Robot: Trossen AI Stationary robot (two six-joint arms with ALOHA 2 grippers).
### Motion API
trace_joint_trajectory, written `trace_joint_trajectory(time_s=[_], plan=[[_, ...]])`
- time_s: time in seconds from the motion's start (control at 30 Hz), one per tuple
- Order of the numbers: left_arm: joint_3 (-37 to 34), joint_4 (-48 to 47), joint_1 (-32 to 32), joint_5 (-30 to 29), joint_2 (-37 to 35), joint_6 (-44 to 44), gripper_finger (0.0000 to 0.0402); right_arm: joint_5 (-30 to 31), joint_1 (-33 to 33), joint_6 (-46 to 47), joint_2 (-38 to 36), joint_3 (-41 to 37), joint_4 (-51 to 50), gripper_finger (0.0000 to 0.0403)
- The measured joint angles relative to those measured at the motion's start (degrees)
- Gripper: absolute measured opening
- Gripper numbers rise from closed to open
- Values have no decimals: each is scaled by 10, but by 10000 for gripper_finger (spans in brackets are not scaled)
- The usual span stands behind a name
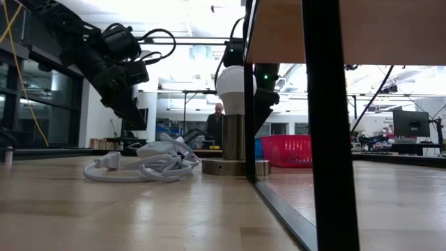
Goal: Pick & Place Office Desk Supplies
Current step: Put the blue bin with the rubber bands on the shelf
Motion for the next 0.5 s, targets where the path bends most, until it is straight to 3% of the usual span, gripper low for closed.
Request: trace_joint_trajectory(time_s=[0.5], plan=[[0, 0, 0, 0, 0, 0, 118, -7, 0, 2, 0, -39, 32, 110]])
